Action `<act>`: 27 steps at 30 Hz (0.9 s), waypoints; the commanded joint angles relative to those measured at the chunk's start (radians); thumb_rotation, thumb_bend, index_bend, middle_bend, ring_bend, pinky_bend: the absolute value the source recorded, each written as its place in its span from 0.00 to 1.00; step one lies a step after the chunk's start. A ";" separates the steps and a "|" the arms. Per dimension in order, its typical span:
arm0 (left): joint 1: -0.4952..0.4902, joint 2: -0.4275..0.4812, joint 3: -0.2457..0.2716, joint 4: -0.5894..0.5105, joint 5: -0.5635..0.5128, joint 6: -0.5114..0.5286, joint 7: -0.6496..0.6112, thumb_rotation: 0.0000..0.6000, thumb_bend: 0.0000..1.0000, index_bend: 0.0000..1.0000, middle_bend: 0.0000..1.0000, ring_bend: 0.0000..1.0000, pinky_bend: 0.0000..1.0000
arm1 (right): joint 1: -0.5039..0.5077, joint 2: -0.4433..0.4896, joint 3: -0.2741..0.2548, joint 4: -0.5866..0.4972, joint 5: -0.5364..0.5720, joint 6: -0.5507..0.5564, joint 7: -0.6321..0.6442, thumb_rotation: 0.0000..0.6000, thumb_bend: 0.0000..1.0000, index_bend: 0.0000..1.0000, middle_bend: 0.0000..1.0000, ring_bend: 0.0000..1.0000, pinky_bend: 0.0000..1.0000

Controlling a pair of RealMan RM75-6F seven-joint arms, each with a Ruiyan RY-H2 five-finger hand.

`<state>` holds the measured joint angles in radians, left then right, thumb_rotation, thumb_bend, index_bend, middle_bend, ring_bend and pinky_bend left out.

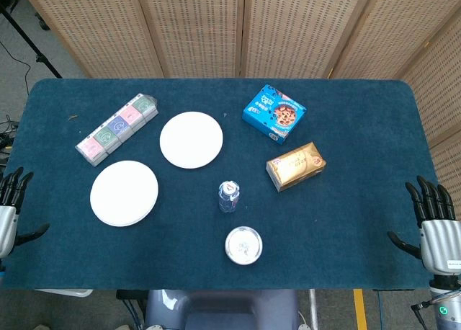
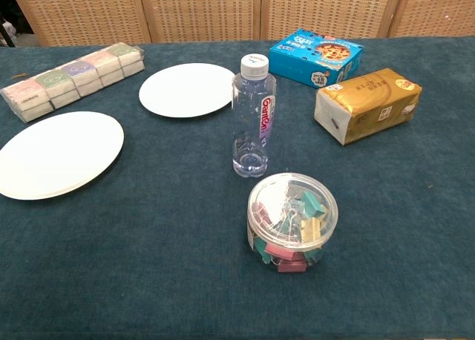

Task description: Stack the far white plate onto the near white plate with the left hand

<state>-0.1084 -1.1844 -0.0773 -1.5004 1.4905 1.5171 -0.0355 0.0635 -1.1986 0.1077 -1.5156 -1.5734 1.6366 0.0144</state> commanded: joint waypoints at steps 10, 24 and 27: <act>-0.074 -0.046 -0.016 0.008 -0.008 -0.106 -0.002 1.00 0.04 0.00 0.00 0.00 0.00 | 0.003 0.010 0.003 -0.011 0.010 -0.012 0.009 1.00 0.00 0.00 0.00 0.00 0.00; -0.460 -0.362 -0.189 0.326 -0.142 -0.477 0.076 1.00 0.08 0.03 0.00 0.00 0.00 | 0.027 0.014 -0.002 -0.024 0.050 -0.097 0.018 1.00 0.00 0.00 0.00 0.00 0.00; -0.501 -0.404 -0.196 0.382 -0.155 -0.513 0.074 1.00 0.09 0.04 0.00 0.00 0.00 | 0.033 0.012 0.005 -0.015 0.075 -0.118 0.023 1.00 0.00 0.00 0.00 0.00 0.00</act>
<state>-0.5719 -1.5512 -0.2574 -1.1587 1.3555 1.0401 0.0339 0.0925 -1.1849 0.1080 -1.5371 -1.5109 1.5296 0.0346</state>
